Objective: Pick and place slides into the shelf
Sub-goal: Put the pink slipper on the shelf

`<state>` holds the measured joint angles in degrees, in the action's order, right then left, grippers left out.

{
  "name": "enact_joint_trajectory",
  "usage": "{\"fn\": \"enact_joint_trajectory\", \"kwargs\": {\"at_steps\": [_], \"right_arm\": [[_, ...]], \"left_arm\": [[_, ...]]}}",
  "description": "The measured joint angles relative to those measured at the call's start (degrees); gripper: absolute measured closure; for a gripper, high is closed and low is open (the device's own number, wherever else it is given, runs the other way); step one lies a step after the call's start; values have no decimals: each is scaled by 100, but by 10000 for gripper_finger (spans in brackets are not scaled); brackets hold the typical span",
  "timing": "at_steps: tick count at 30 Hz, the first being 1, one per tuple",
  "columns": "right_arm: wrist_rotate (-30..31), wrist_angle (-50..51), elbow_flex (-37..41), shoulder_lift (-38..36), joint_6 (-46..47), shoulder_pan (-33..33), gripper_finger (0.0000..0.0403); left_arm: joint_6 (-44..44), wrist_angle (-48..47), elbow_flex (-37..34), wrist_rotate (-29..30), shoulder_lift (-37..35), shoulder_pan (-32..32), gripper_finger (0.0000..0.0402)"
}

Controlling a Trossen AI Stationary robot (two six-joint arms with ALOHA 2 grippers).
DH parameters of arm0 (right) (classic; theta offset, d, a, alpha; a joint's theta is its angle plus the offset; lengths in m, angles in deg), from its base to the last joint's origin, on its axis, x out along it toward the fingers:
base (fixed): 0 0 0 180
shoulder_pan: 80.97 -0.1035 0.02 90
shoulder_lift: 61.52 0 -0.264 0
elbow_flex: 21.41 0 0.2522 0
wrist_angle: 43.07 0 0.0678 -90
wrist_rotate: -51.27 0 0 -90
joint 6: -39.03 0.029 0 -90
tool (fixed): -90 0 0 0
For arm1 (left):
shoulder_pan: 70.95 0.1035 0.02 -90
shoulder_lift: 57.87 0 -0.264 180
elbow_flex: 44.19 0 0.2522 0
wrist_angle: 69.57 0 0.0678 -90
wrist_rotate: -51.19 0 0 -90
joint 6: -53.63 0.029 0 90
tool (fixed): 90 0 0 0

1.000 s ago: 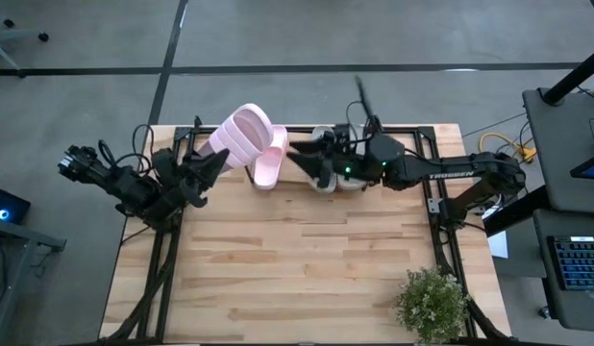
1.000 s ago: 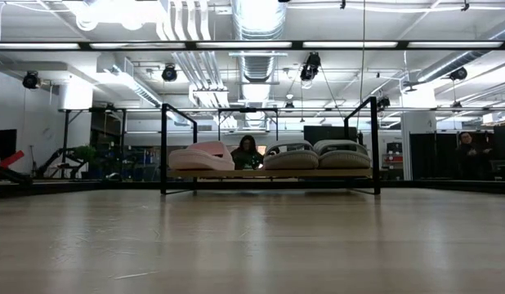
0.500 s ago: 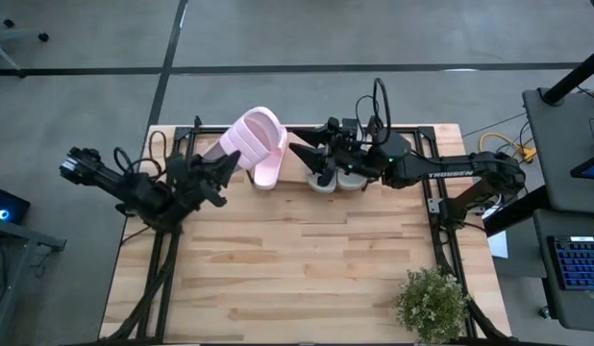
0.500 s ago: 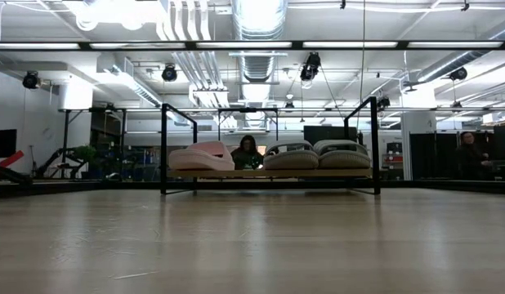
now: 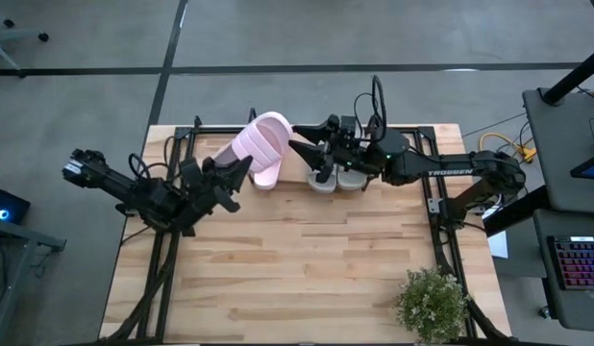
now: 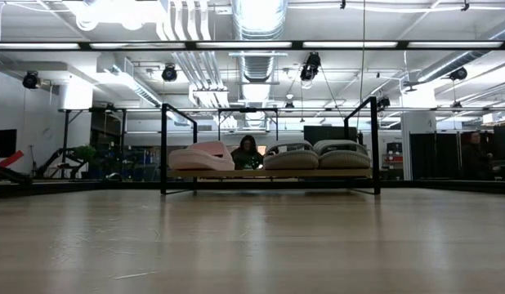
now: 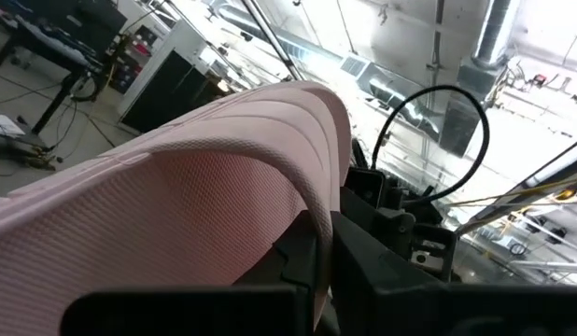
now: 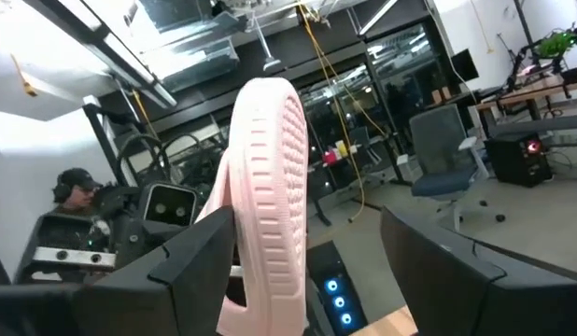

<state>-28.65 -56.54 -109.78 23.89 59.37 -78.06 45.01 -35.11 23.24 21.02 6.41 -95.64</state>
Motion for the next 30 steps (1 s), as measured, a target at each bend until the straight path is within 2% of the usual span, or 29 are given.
{"fn": "enact_joint_trajectory", "kwargs": {"at_steps": [5, 10, 14, 18, 23, 24, 30], "right_arm": [[-304, -4, 0, -2, -53, 10, 145], [-331, 1, 2, 0, -106, 11, 145], [-327, 3, 2, -1, -149, 11, 163], [-329, 4, 2, -2, -254, 11, 221], [-295, -1, 2, -1, -254, 11, 353], [-267, 1, 2, 0, -255, 13, 367], [-65, 4, 2, -2, 27, 12, 369]], "left_arm": [[-4, 104, 26, -263, 149, 36, 401], [-8, 97, 166, -337, 316, 76, 401], [-1, 106, 216, -336, 376, 106, 401], [-2, 108, 216, -324, 382, 111, 401], [20, 83, 216, -307, 382, 114, 401], [21, 76, 214, -307, 381, 121, 401], [99, 80, 205, -333, 371, 151, 401]]}}
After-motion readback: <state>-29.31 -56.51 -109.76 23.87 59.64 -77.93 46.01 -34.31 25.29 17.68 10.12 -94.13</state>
